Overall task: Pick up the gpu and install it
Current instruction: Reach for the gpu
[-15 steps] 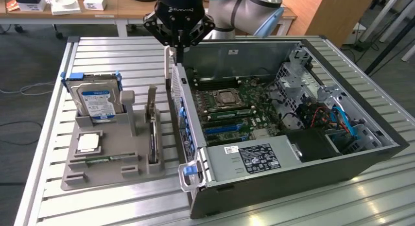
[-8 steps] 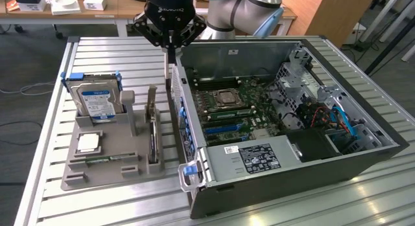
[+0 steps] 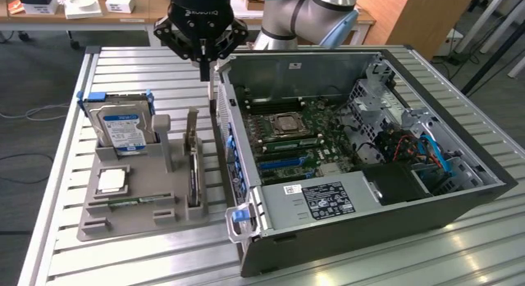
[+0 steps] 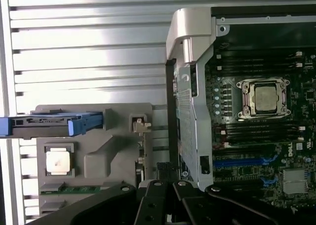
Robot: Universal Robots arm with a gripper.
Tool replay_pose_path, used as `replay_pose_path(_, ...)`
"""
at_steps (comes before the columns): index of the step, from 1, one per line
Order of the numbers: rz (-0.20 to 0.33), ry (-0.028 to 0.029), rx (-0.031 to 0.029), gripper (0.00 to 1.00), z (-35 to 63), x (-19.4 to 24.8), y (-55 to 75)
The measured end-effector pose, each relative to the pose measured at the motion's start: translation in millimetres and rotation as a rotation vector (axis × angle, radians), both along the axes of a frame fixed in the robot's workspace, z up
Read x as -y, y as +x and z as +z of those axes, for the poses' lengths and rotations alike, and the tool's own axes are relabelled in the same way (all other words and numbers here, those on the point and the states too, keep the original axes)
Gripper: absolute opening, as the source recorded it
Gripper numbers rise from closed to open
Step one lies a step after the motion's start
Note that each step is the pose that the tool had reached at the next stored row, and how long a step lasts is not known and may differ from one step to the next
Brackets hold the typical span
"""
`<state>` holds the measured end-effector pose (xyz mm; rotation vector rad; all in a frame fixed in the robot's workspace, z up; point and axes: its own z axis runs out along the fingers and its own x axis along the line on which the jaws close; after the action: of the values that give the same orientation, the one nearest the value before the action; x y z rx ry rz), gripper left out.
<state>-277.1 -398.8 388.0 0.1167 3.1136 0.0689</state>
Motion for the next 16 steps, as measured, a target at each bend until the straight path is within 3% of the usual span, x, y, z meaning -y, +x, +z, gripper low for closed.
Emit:
replay_pose_path(6, 0.0, 0.0, 0.0, 0.11, -0.4, 0.0, -9.7)
replay_pose_path(13, 0.0, 0.0, -0.0001, 0.11, -0.4, 0.1, -10.2)
replay_pose_path(16, 0.0, -0.0001, -0.0001, 0.11, -0.4, 2.3, -10.2)
